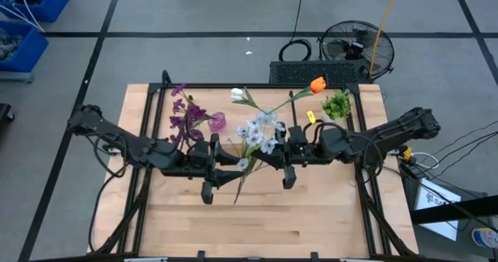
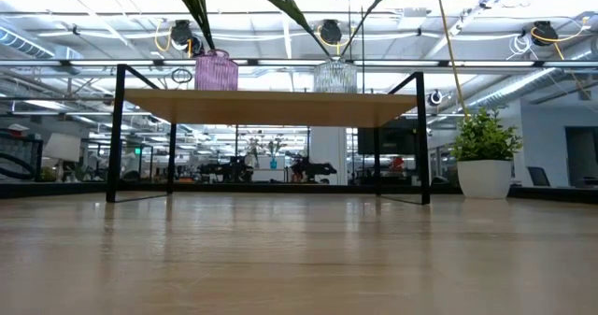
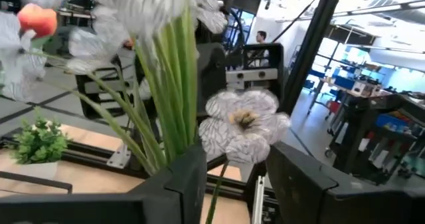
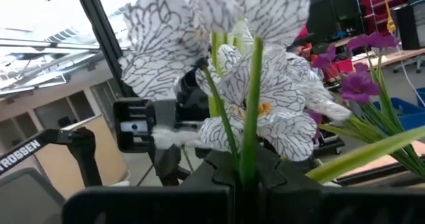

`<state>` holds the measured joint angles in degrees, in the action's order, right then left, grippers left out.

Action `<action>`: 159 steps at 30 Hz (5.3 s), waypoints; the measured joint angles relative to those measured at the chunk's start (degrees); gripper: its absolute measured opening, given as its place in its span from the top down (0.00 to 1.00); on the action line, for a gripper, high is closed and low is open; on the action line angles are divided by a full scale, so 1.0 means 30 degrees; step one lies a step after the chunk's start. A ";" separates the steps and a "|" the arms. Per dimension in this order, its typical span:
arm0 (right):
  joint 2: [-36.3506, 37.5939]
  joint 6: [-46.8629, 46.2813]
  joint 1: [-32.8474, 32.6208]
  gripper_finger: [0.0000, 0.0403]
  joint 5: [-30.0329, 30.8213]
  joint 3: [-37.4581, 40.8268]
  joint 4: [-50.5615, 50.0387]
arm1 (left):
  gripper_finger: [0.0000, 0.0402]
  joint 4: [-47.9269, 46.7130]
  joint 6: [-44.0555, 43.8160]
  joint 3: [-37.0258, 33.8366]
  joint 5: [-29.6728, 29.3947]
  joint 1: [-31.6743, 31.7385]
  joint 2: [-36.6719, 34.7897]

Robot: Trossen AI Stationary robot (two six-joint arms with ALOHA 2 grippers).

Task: Pick and place flowers into a vace then onto a shelf
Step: Put the white flowers into the violet vase on the shelf

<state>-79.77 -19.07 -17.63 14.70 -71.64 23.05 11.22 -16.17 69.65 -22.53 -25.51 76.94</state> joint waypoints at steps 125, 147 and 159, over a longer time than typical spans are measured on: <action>0.0255 0.2229 -0.1902 0.64 -0.2433 0.0000 0.0923 | 0.98 0.0873 1.0326 0.5765 -0.0398 0.1121 -0.0064; 0.1246 0.3997 -0.1537 0.53 0.0537 0.0007 -0.1143 | 0.98 -0.3274 1.3201 0.8247 -0.2801 0.1642 -0.0261; 0.1246 0.3095 -0.1553 0.54 0.0517 0.0007 -0.1770 | 0.98 -0.1468 1.3752 0.8247 -0.1793 0.5512 -0.1999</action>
<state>-76.03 -9.78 -22.29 16.25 -71.61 17.74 6.81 25.09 94.39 -27.91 -8.98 70.95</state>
